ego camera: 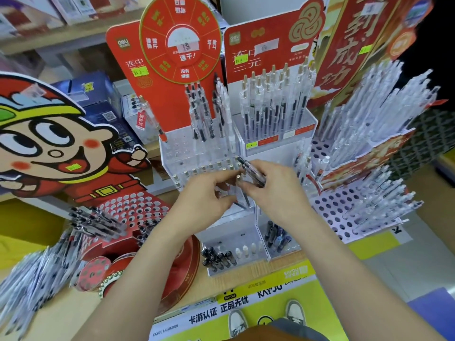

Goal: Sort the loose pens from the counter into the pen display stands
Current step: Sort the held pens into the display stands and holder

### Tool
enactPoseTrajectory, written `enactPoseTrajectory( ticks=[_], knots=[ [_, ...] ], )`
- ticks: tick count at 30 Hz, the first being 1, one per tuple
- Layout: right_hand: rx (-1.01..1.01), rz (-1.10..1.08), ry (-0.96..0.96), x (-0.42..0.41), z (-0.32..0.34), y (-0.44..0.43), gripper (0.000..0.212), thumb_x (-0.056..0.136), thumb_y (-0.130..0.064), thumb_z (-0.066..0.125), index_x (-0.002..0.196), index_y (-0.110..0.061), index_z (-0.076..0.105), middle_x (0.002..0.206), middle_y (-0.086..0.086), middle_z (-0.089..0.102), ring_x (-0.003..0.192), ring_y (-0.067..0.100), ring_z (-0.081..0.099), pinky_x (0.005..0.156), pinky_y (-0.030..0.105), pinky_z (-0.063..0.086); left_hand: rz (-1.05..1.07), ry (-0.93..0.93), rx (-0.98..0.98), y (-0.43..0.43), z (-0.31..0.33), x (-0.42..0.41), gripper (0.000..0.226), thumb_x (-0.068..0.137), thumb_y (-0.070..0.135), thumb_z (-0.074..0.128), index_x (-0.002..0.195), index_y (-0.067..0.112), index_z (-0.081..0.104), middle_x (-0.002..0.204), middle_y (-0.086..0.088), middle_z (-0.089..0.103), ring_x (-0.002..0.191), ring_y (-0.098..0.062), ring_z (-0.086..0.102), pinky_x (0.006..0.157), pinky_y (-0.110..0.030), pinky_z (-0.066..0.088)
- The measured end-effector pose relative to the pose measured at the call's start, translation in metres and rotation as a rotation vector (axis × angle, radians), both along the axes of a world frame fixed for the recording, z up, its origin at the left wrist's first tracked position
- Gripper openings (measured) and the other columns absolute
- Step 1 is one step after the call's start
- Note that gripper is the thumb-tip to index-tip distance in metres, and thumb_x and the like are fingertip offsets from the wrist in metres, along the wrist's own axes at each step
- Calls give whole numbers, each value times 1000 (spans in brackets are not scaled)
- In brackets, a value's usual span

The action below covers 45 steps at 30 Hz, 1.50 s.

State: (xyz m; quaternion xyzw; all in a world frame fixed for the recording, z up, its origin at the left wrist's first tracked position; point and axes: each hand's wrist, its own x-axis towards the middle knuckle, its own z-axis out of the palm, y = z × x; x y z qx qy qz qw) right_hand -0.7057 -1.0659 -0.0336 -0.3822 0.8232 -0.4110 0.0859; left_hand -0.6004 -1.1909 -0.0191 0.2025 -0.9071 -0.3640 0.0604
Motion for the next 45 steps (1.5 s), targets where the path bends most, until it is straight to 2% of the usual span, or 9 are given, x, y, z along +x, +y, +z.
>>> enactPoseTrajectory(
  ticks=[4,9,15,18,21,24,27,39,45],
  knots=[
    [2,-5,74,-2,-2,1,13,88,-22,69,99,-15,72,80,1,61,79,21,57,73,36,45,131,85,117,-9,-12,8,38,80,1,73,108,26,68,98,13,70,93,2,64,89,-26,53],
    [87,63,120,-1,3,0,25,89,-31,68,113,-23,70,74,-11,42,77,14,48,67,29,33,92,125,-54,-8,-17,13,21,86,8,67,101,21,75,92,9,73,85,4,63,82,-10,48],
    [122,78,-55,-9,12,3,17,88,-28,70,104,-22,74,81,-2,65,80,20,60,73,32,47,-61,323,-454,-17,0,9,38,73,-8,51,99,7,73,91,-7,74,84,-25,71,73,-41,60],
    [4,40,-244,-12,12,7,10,88,-21,71,98,-25,71,69,-17,68,67,1,61,62,14,46,-150,229,-522,-12,-2,-1,40,71,-14,59,100,9,72,86,-8,73,80,-31,68,67,-43,58],
    [-101,34,-393,-14,11,11,12,92,-16,66,103,-18,70,53,-26,58,55,-9,55,56,6,37,-72,191,-353,-2,-7,-6,17,88,8,64,104,14,65,91,-6,71,85,-26,66,72,-36,54],
    [-162,14,-501,-16,8,15,13,96,-22,59,105,-24,69,46,-17,42,44,4,39,47,17,32,134,190,-99,0,-10,-9,20,86,21,71,100,22,56,92,4,68,87,-15,65,81,-32,54],
    [-204,-12,-596,-17,5,20,15,98,-22,56,104,-30,68,53,-9,32,49,14,30,44,23,27,145,207,-121,3,-19,-9,24,85,23,72,107,18,63,94,1,71,89,-16,67,82,-36,55],
    [-142,-21,-399,-10,5,22,17,86,-13,73,85,-30,70,63,-7,55,49,1,45,51,11,37,168,345,-26,17,-30,-18,13,78,21,78,91,18,75,81,9,71,73,-4,60,69,-30,51],
    [-36,-28,-239,-8,6,20,13,87,-16,73,85,-28,68,65,-14,49,58,-13,50,54,7,36,72,323,-286,14,-34,-12,28,80,23,76,108,18,72,88,2,74,77,-16,67,68,-34,56]
  ],
)
